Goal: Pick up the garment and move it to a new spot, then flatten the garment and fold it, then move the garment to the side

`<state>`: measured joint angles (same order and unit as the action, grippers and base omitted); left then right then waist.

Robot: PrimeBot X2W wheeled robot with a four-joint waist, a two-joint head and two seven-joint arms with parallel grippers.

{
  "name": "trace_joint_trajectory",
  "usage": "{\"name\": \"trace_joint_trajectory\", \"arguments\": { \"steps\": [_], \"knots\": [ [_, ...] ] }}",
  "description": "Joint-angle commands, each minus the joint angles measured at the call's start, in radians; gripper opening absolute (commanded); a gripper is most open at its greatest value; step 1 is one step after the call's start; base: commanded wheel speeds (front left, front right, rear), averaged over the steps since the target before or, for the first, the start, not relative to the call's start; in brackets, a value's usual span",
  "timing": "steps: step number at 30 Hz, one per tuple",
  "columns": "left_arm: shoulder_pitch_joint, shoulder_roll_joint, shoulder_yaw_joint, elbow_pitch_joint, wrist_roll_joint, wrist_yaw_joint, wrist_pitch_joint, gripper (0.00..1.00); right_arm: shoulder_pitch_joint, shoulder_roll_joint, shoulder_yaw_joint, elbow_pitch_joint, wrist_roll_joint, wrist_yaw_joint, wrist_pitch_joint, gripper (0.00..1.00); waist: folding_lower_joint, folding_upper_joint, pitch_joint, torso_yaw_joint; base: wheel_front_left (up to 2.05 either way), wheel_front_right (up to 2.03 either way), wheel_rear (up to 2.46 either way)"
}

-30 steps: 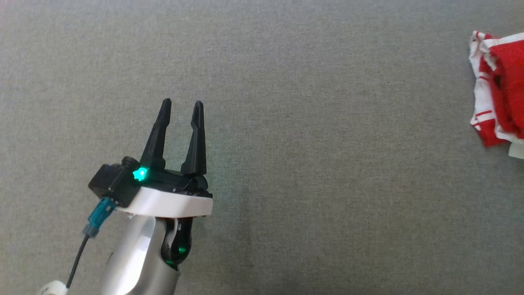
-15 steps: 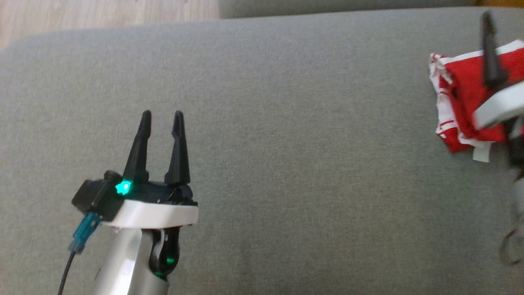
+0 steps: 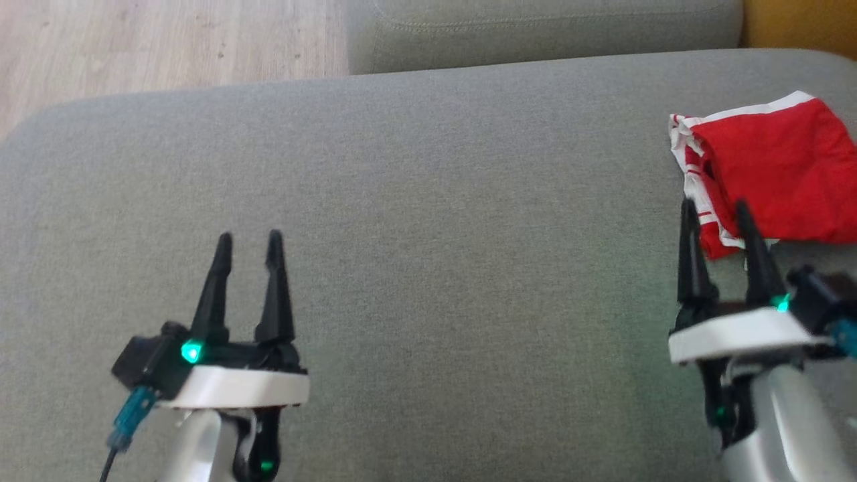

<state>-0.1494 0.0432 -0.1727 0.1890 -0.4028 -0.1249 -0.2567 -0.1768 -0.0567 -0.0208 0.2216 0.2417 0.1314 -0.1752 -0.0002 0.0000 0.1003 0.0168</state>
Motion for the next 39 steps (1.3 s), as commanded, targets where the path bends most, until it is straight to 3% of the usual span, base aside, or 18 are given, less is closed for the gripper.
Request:
{"name": "trace_joint_trajectory", "arguments": {
  "steps": [1,31,32,39],
  "knots": [
    [-0.008,0.007,0.049,-0.023,-0.003,-0.006,-0.005,1.00,-0.007,0.006,0.028,-0.011,0.018,-0.001,-0.029,1.00,0.0002,0.0000,-0.005,-0.004,0.00,0.00,0.00],
    [0.023,0.007,0.086,-0.039,-0.043,-0.006,-0.005,1.00,0.001,0.006,0.072,0.058,0.042,-0.001,-0.086,1.00,0.0002,0.0000,-0.017,0.003,0.00,0.00,0.00],
    [0.036,0.000,0.047,-0.004,-0.040,0.000,0.000,0.00,0.035,0.006,0.045,0.088,0.045,0.000,-0.073,0.00,0.0002,0.0000,-0.017,0.003,0.00,0.00,0.00],
    [0.057,0.001,0.046,0.050,-0.073,0.002,0.007,0.00,0.063,0.007,0.044,0.138,0.080,0.000,-0.063,0.00,0.0003,0.0000,-0.019,0.003,0.00,0.00,0.00]
  ]
}}
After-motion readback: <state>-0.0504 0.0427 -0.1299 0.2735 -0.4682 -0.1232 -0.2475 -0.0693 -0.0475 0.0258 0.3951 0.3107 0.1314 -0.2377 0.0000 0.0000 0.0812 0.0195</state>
